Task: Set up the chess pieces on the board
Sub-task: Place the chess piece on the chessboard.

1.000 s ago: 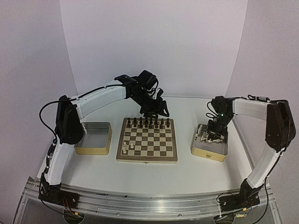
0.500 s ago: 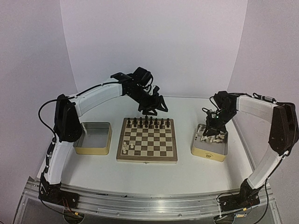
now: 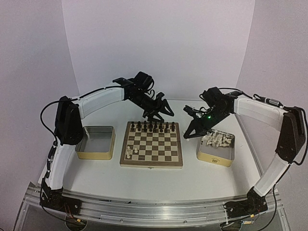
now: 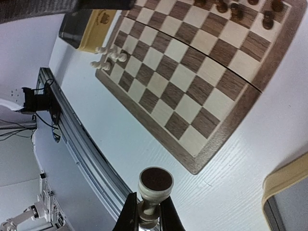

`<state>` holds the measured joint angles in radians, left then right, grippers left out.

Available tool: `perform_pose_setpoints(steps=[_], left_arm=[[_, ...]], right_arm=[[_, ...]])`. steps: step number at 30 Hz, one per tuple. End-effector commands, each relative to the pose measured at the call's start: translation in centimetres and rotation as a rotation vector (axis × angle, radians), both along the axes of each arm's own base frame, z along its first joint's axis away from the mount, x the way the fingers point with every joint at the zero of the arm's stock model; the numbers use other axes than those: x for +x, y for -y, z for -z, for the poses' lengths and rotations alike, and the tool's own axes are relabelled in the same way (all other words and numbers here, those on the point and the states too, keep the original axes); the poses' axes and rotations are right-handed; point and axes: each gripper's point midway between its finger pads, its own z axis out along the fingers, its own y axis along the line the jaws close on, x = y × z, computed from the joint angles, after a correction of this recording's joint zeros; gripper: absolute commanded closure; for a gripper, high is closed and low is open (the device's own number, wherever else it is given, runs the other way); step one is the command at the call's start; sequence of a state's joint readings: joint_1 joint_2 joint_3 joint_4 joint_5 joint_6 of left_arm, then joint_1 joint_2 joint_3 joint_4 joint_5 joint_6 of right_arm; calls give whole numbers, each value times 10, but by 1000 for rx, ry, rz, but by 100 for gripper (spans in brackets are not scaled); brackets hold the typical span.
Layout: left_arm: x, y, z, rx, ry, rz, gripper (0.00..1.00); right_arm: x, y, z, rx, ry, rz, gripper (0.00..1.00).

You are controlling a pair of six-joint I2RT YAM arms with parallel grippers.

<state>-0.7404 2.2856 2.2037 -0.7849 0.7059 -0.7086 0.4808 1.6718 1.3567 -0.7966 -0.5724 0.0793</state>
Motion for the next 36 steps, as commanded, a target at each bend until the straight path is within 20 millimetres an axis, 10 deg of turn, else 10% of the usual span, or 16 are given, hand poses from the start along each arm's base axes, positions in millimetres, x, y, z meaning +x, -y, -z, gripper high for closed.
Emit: perform_pose_setpoints(steps=[1,36], left_arm=[[-25,7,-24,-127,-56,116,36],[-68,23,-55,-427,-225,312,40]], right_arm=[[2,-20,-37,126,126,-95,100],[7,-50,-44,164,139,-149,100]])
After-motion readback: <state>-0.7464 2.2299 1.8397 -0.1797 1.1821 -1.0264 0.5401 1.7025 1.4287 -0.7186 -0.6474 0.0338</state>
